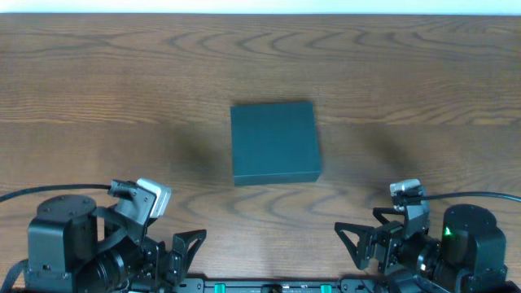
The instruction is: Pack container
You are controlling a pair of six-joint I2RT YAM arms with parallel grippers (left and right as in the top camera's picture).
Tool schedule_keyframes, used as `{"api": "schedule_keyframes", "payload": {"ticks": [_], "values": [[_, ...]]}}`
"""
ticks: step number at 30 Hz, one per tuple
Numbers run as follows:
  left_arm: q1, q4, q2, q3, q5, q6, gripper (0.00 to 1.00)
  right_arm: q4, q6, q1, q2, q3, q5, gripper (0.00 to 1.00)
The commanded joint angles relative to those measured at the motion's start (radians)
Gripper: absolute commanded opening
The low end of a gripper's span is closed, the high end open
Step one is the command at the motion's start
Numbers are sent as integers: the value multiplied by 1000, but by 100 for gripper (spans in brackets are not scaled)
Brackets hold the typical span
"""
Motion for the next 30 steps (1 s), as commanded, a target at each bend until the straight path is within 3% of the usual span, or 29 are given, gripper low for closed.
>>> {"api": "schedule_keyframes", "payload": {"ticks": [1,12,30], "values": [[1,-4,-35,-3,-51,-6,95,-2,13,8,-5,-2,3,99],[40,145,-285,-196,-320,-4,95,-2,14,8,-5,-2,3,99],[102,494,-571,-769,-320,-83,95,-2,14,8,-5,-2,3,99]]}}
